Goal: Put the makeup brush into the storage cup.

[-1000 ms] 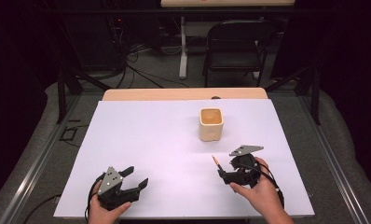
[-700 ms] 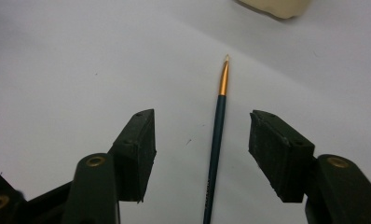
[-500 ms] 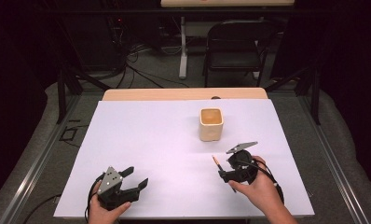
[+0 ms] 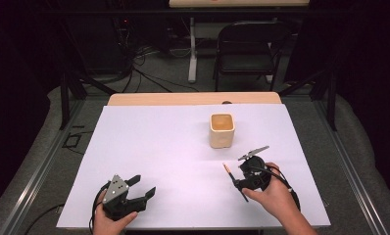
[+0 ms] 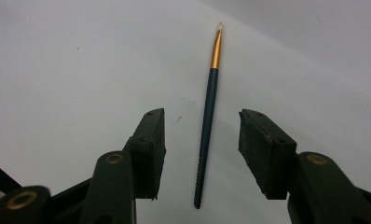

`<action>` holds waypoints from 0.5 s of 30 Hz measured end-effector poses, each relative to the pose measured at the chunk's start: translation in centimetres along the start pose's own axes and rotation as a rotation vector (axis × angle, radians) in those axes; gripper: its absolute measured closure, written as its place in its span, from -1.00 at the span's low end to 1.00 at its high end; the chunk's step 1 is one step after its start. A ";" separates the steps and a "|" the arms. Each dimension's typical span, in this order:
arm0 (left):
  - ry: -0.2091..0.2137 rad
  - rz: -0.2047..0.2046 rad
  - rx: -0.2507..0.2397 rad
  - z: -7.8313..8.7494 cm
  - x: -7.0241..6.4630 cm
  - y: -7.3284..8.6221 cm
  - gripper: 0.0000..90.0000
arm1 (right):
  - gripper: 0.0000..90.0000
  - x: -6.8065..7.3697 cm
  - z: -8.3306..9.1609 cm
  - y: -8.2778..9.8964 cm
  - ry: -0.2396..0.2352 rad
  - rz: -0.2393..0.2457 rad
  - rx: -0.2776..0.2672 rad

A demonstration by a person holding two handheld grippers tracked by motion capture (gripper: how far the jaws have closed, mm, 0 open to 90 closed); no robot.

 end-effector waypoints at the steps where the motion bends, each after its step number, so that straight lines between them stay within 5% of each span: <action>1: 0.000 0.000 0.000 0.0 0.0 0.0 -0.35 | 0.13 0.0 0.0 0.0 0.000 0.000 0.000; 15: 0.006 0.004 0.001 -0.1 -0.1 0.0 -0.35 | 0.20 -0.3 -0.4 -0.5 0.005 -0.009 0.049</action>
Point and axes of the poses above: each handheld gripper's, and its own axes: z roughly backward along the jaws, y roughly out of its underside, x roughly to its left, the point moved 9 cm from there along -z, roughly forward along the jaws, and after that the axes turned 14 degrees about x, right-handed, at the moved point
